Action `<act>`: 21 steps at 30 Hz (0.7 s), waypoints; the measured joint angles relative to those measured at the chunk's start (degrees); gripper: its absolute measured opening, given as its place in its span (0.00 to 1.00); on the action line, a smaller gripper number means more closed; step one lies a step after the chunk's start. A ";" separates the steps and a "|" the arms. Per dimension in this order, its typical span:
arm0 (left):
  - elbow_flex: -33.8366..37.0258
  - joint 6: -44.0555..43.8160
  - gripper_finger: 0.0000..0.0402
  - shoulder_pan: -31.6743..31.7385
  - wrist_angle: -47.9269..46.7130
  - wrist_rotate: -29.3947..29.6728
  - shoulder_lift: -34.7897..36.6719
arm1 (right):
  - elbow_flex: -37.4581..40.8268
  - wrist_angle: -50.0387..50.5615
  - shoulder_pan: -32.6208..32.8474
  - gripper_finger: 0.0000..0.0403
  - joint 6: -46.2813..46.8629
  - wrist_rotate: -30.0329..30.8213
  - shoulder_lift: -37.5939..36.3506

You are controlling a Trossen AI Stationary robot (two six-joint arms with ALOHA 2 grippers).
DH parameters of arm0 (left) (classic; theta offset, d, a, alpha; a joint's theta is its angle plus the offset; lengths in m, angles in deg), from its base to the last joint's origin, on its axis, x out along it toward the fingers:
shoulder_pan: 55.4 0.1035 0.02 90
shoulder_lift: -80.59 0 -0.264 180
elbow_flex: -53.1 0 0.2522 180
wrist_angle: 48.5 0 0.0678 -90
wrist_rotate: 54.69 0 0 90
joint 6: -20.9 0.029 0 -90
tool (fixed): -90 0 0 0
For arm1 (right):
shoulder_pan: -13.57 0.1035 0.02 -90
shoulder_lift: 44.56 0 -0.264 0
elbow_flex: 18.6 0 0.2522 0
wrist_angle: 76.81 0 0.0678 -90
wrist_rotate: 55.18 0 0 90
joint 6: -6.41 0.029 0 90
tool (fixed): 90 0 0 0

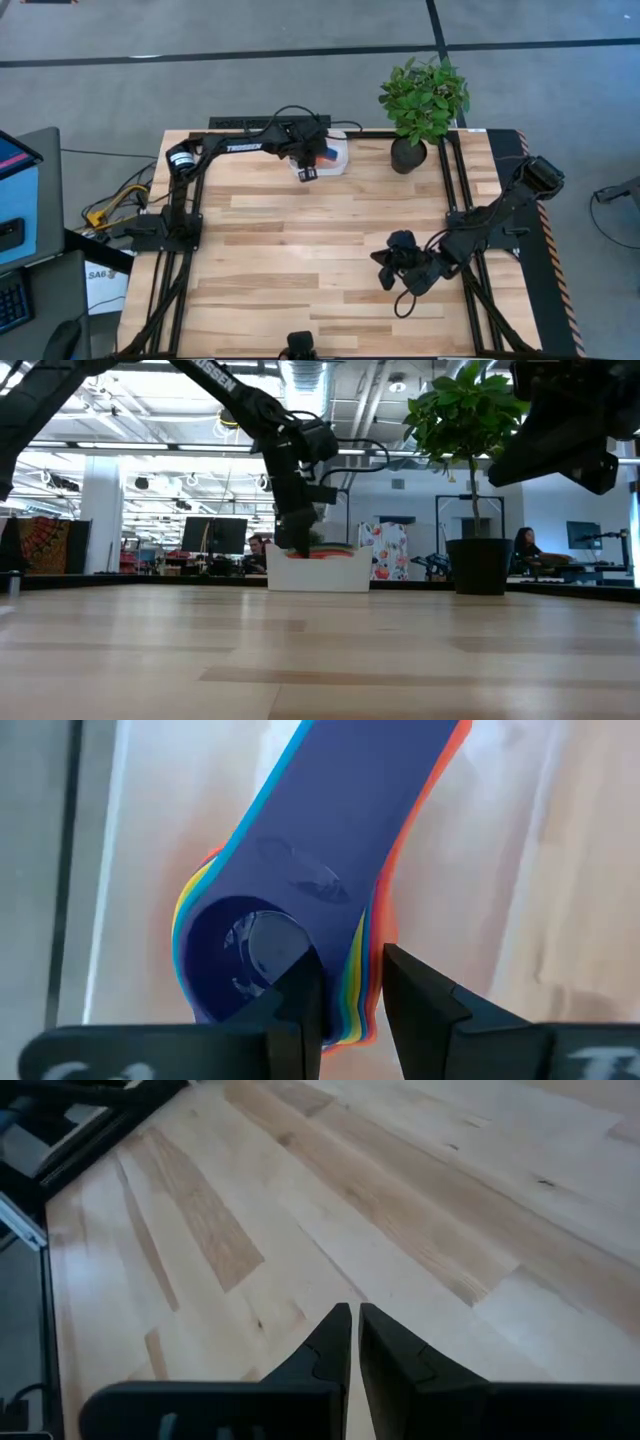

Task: Nest measuring cups in basket
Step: Put the stacked measuring cups into the white bin, then return to Home Position

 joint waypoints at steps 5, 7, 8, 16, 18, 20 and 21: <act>-0.09 -2.26 0.19 0.22 0.40 -0.53 -0.47 | 0.00 0.09 0.19 0.12 1.42 1.15 0.00; -0.08 -3.12 0.21 0.22 0.56 -0.55 -0.47 | 0.00 0.07 0.28 0.12 1.94 1.60 0.00; -0.07 -3.63 0.22 0.22 0.50 -0.55 -0.47 | 0.00 0.04 0.28 0.12 2.03 1.64 0.00; -1.87 -5.63 0.43 -0.04 -2.13 -0.61 -0.36 | 0.00 0.45 0.30 0.12 2.18 5.26 0.00; -3.50 -5.23 0.48 -0.24 -3.98 -0.58 -0.34 | 0.00 0.70 0.14 0.12 1.08 5.83 0.00; -5.57 -4.96 0.53 -0.56 -6.02 -0.62 -0.33 | 0.00 1.08 -0.53 0.12 -0.07 5.63 0.00; -6.67 -4.88 0.55 -0.78 -6.66 -0.86 -0.30 | 0.00 1.44 -0.83 0.12 -0.46 5.62 0.00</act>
